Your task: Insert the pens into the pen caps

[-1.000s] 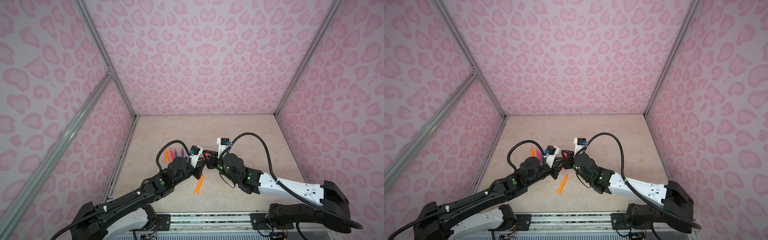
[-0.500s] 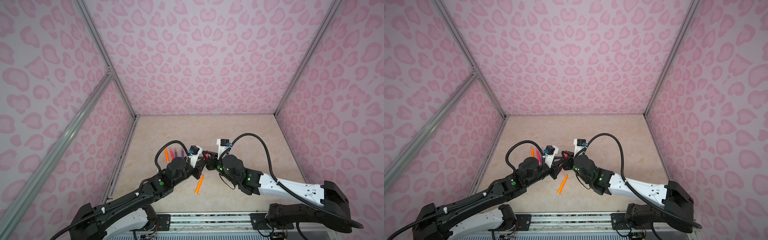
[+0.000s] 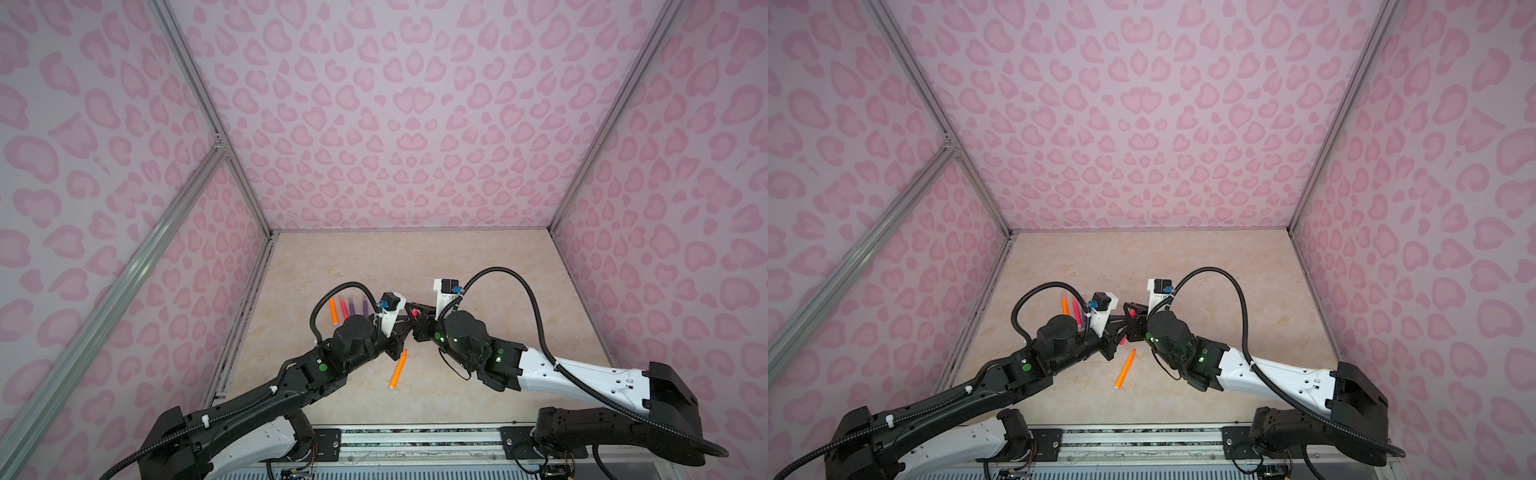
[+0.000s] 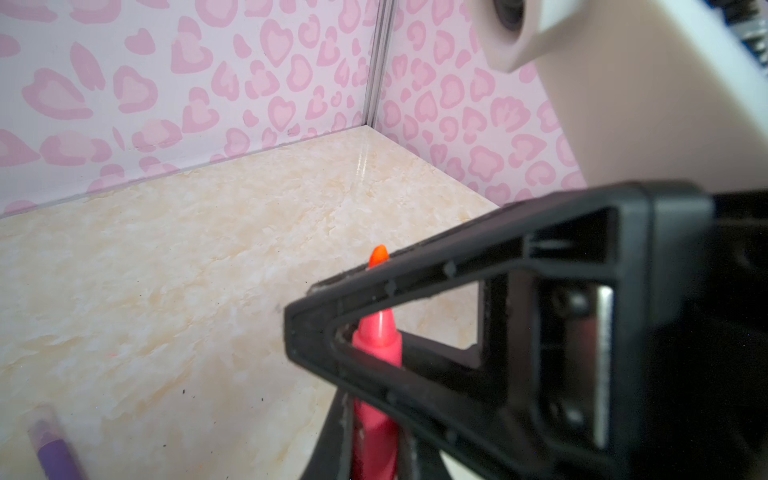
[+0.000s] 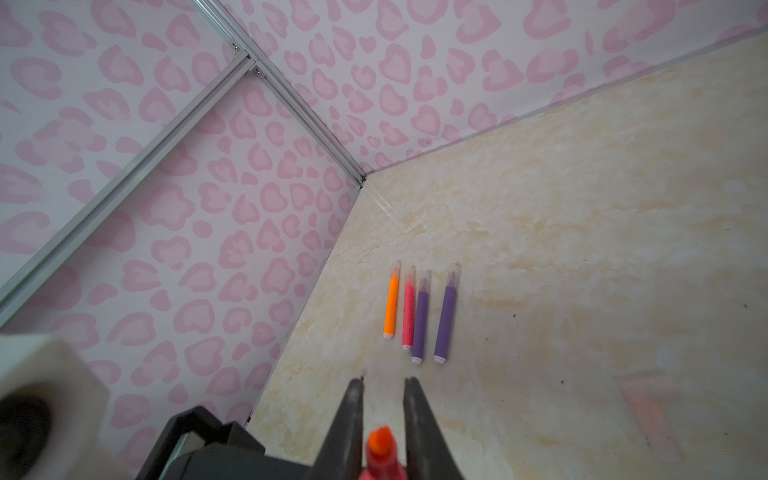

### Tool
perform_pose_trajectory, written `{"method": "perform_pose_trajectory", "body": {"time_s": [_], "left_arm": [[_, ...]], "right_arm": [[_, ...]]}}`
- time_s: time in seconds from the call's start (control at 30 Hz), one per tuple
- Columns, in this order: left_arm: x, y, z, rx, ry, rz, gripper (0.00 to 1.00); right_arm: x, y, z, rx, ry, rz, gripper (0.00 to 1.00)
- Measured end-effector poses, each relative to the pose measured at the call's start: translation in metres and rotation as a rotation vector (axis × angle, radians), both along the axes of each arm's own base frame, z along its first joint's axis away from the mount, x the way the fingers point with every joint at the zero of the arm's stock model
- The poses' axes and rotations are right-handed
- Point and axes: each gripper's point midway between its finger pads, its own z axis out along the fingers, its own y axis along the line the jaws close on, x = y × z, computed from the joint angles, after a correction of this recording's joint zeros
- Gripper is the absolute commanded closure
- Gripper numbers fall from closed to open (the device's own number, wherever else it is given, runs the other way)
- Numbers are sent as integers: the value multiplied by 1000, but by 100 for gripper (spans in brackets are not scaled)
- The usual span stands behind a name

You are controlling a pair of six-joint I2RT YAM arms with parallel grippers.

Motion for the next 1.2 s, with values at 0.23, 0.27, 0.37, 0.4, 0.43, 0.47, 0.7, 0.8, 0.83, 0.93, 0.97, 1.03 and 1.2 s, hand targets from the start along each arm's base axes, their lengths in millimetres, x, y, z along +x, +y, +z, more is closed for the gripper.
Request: {"method": "perform_pose_trajectory", "body": {"time_s": [0.23, 0.27, 0.37, 0.4, 0.43, 0.47, 0.7, 0.8, 0.83, 0.93, 0.97, 1.03, 1.2], "left_arm": [[5, 3, 3, -15, 1, 35, 97], [5, 4, 3, -16, 0, 38, 97], [6, 4, 3, -16, -1, 39, 97], [5, 3, 3, -15, -1, 39, 97], [5, 3, 3, -15, 0, 38, 97], [5, 3, 3, -15, 0, 36, 97], [5, 3, 0, -8, 5, 36, 97], [6, 3, 0, -6, 5, 39, 94], [6, 3, -1, -6, 6, 40, 92], [7, 3, -3, -1, 9, 40, 87], [7, 3, -3, 0, 10, 41, 86], [7, 2, -3, 1, 10, 42, 84], [8, 2, -3, 1, 10, 42, 78]], "right_arm": [[-1, -12, 0, -6, -15, -23, 48], [-1, -13, 2, -3, -18, -28, 48], [0, -14, 3, -6, -24, -32, 52], [1, -13, 2, -8, -23, -32, 56], [2, -12, 2, -12, -22, -31, 59], [2, -10, 1, -16, -22, -29, 62], [4, 2, 0, -21, -15, -6, 83], [5, 3, 0, -21, -15, -5, 89], [5, 3, 0, -21, -15, -5, 90], [4, 5, -1, -24, -11, 4, 91], [4, 5, -1, -24, -10, 5, 92], [4, 5, -2, -25, -9, 4, 92], [4, 5, -2, -20, -5, 3, 93]]}}
